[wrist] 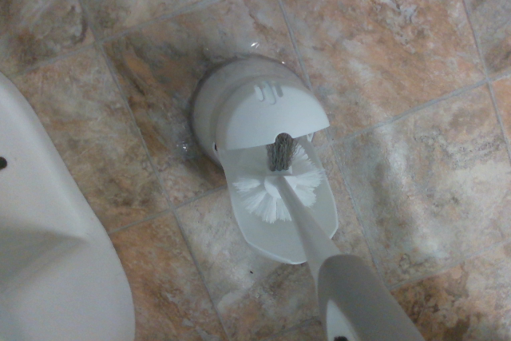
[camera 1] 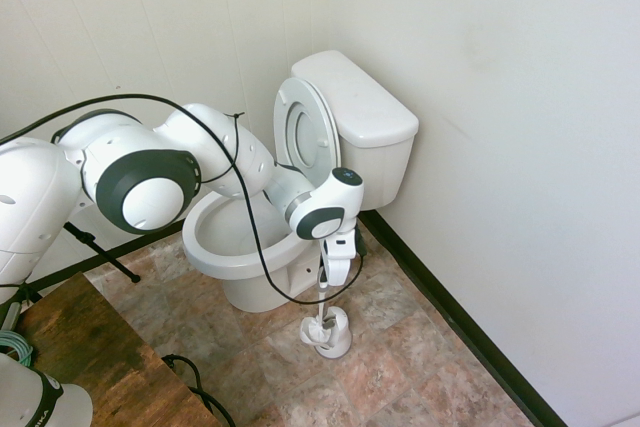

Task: Clean the toilet

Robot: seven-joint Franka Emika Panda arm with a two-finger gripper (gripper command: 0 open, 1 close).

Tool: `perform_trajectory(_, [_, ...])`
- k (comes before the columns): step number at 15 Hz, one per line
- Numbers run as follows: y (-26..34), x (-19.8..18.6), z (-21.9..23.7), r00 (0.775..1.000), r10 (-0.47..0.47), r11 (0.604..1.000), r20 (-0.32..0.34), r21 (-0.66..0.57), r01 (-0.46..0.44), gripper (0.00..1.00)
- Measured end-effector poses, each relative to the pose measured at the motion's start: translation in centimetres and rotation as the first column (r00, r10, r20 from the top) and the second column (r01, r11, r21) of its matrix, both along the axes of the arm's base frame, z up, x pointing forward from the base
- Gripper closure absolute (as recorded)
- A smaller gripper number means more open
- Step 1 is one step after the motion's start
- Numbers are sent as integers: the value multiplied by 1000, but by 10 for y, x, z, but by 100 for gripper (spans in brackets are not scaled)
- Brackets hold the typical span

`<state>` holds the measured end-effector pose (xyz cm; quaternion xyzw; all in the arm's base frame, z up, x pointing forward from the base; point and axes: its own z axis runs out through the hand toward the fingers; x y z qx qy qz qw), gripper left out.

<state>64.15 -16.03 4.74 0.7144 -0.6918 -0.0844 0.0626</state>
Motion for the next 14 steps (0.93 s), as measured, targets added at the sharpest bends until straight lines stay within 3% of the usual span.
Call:
perform_trajectory(6, [-17,22,-6,997,3,999,-73,36,0,100])
perform_trajectory(14, [-35,43,-22,995,4,998,-95,57,2,100])
